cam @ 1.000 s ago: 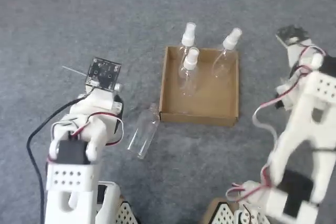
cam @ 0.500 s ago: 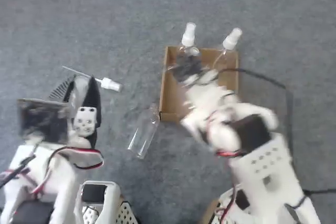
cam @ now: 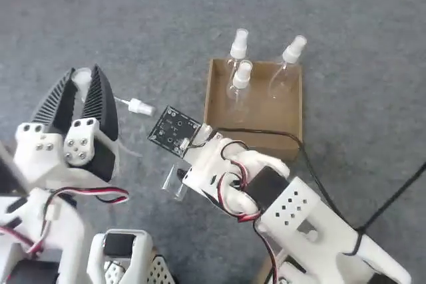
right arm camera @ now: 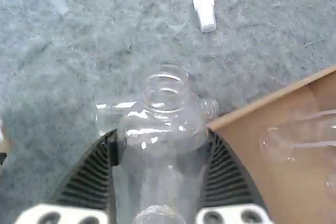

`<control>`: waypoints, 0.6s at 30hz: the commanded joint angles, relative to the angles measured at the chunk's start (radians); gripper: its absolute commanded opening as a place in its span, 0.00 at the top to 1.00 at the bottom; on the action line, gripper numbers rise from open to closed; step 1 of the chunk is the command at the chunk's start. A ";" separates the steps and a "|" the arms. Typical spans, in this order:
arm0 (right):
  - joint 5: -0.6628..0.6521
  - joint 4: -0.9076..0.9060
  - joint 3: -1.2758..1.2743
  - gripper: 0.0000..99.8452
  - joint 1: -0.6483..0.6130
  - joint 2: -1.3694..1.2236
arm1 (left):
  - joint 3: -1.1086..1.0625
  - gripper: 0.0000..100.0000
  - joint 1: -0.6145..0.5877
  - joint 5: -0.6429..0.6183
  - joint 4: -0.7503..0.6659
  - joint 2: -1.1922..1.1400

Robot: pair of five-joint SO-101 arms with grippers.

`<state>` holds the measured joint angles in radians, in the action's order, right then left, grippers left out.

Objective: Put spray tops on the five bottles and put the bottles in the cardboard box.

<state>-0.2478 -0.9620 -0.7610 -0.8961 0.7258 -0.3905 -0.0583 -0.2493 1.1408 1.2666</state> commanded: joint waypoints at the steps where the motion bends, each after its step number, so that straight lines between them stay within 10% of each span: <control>1: -0.014 0.030 0.008 0.99 -0.019 0.004 | -0.022 0.99 0.003 -0.066 -0.115 -0.035; 18: -0.014 0.033 0.006 0.99 -0.074 0.004 | -0.226 0.99 0.092 -0.086 -0.157 -0.026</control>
<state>-0.2493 -0.9528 -0.7641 -0.9666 0.7258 -0.6314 0.0322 -0.3261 0.9782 1.2513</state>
